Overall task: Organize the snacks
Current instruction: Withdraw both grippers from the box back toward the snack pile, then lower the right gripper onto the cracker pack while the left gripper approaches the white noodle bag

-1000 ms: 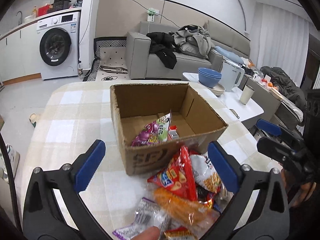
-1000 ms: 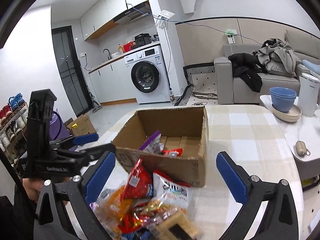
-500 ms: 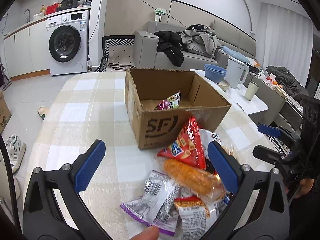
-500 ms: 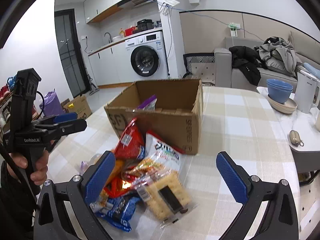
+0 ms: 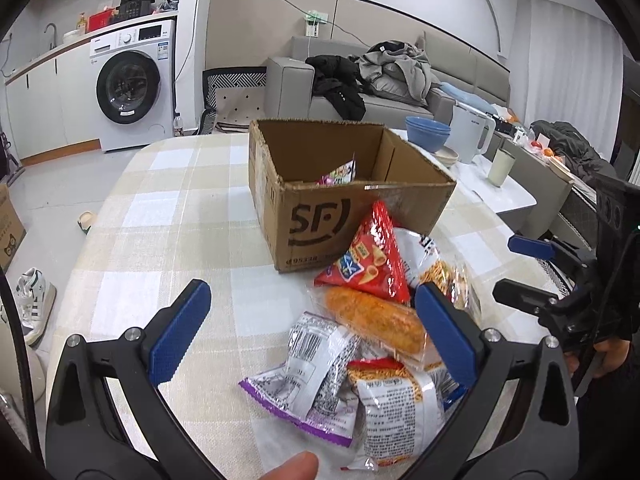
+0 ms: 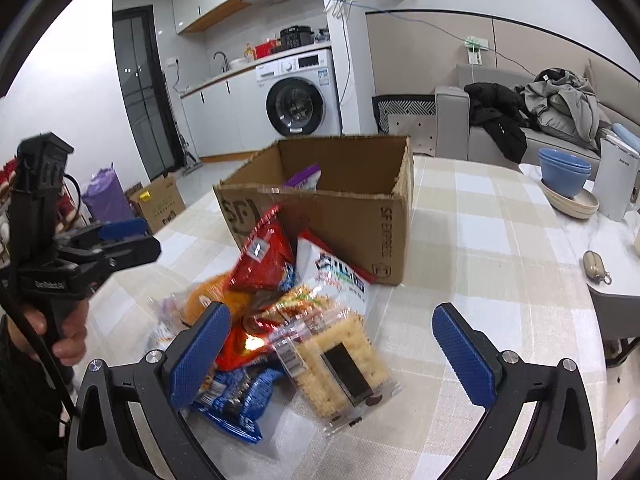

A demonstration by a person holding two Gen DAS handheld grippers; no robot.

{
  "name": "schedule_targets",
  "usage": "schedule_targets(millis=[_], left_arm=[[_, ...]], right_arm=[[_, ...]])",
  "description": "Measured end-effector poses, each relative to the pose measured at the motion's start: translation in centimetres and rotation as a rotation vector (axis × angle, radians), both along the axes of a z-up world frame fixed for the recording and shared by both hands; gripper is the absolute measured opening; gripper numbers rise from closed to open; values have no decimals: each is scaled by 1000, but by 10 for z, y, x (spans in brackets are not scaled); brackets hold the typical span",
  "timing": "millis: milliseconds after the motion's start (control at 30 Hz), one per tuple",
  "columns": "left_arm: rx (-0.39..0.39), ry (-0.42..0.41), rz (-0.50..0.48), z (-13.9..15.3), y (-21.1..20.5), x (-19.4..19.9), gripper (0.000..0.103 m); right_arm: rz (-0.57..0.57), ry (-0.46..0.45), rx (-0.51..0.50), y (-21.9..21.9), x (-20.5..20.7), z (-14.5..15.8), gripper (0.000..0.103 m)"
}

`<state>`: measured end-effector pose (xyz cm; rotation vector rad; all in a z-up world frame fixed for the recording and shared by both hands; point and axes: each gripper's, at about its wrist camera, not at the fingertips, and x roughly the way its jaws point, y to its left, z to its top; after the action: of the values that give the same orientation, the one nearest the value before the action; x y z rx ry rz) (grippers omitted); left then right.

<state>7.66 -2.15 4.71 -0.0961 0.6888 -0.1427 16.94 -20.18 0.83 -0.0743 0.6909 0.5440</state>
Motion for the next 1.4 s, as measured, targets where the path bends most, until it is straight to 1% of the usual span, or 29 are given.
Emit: schedule_targets(millis=[133,267,500,833,1100,1267,1400], left_arm=[[17,10,6,-4,0,-1,102],[8,17,7,-6,2,-4,102],[20,29,-14,-10,0,-11,102],[30,42,-14,-14,-3,-14,102],[33,61,-44,-16,-7,-15,102],[38,83,-67,-19,-12,-16,102],[58,91,-86,-22,-18,-16,102]], right_arm=[[7,23,-2,-1,4,-9,103],[0,50,-6,-4,8,-17,103],[-1,96,6,-7,15,-29,103],[35,138,-37,6,19,-43,102],[48,166,-56,14,24,-54,86],[47,170,-61,14,24,-57,84],[46,174,-59,13,25,-58,80]])
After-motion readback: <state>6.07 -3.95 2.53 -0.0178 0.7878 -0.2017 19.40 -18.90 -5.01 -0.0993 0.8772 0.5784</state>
